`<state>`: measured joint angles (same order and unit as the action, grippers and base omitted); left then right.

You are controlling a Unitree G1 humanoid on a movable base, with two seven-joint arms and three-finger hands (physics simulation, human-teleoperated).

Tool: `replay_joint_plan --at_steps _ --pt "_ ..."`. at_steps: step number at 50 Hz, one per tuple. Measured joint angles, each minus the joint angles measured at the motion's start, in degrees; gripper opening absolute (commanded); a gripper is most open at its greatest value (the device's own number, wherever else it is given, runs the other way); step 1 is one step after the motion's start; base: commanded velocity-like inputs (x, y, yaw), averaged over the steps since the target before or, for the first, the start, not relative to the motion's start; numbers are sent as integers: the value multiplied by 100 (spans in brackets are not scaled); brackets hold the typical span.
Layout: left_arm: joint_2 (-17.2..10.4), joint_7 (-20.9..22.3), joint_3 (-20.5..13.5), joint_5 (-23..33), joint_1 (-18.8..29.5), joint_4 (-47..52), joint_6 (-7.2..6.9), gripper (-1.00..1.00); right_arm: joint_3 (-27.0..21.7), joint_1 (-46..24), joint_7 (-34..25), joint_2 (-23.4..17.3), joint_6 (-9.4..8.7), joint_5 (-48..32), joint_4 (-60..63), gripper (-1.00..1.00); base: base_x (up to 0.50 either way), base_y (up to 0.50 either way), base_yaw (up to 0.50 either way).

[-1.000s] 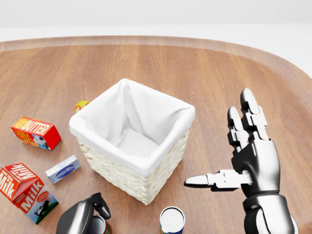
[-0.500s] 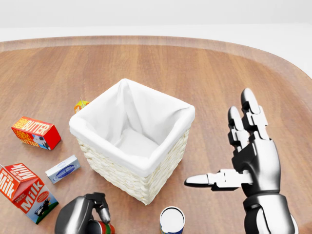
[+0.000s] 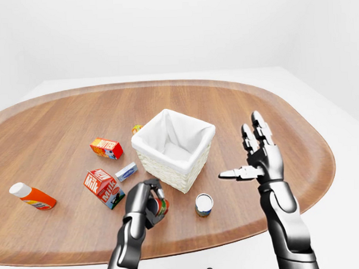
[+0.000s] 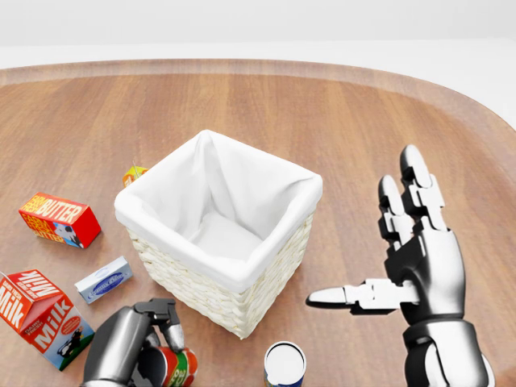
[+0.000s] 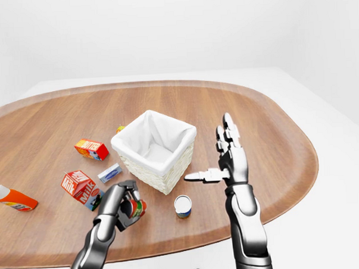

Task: Pick up the tomato sauce, and put it in the basket.

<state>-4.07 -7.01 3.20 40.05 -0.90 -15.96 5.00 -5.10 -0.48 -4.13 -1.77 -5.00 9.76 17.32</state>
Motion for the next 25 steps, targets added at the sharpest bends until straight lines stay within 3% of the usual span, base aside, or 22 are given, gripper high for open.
replay_joint_plan --at_steps 25 --pt "42 651 -90 -196 -292 1351 0 -100 -49 -53 20 -21 0 28 5 100 0 0 0"
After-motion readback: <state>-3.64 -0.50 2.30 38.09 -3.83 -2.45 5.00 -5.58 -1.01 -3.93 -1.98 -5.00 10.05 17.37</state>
